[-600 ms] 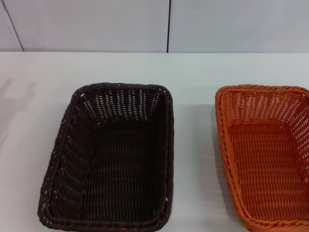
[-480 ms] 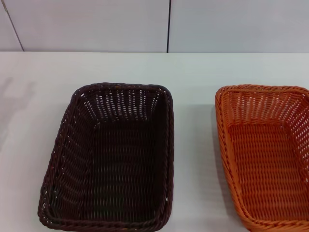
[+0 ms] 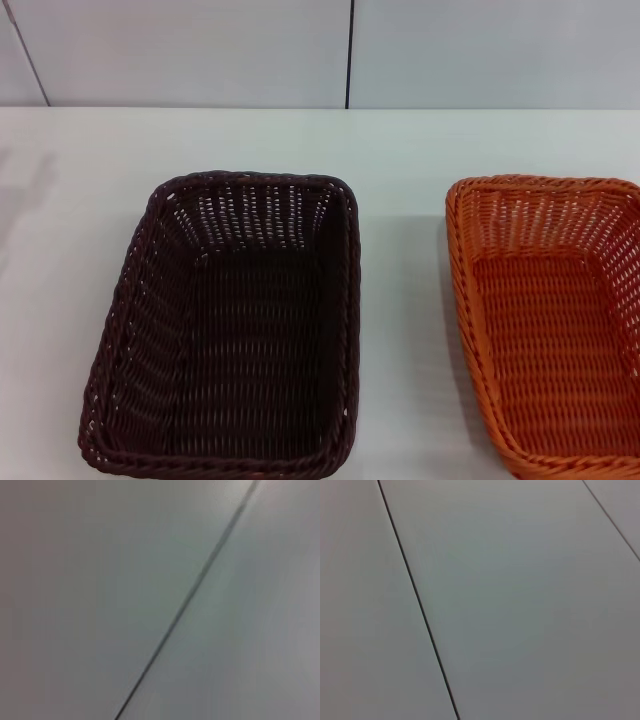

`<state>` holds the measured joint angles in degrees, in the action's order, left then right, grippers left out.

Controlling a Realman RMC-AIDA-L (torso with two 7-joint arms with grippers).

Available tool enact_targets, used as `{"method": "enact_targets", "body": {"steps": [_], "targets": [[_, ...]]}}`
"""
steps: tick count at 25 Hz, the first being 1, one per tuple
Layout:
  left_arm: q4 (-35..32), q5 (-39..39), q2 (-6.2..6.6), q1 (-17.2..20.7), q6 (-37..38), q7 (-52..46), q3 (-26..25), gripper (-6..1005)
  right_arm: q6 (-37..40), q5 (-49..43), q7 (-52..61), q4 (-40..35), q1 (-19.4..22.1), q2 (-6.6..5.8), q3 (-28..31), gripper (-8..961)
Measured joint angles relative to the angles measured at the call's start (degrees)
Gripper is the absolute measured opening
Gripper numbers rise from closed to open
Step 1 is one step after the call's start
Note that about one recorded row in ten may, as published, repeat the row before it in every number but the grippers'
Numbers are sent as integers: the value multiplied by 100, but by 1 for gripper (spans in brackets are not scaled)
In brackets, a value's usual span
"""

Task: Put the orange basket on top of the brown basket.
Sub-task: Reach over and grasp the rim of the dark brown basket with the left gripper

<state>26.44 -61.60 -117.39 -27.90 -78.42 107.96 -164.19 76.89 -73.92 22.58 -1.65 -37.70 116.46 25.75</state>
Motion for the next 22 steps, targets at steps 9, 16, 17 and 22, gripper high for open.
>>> {"method": "enact_targets", "body": {"steps": [9, 16, 17, 22], "targets": [[1713, -1719, 914, -219, 2134, -3320, 2370, 841, -51, 0, 0, 63, 86, 30, -8, 560], [3080, -4207, 1840, -550, 1620, -6193, 3613, 840, -157, 0, 0, 5, 215, 34, -8, 560], [3412, -4671, 1858, -591, 1369, -6572, 3622, 840, -158, 0, 0, -5, 242, 33, -8, 560], [4997, -7011, 1704, -881, -141, -8151, 3618, 840, -295, 22, 0, -74, 350, 2, -5, 560]]}}
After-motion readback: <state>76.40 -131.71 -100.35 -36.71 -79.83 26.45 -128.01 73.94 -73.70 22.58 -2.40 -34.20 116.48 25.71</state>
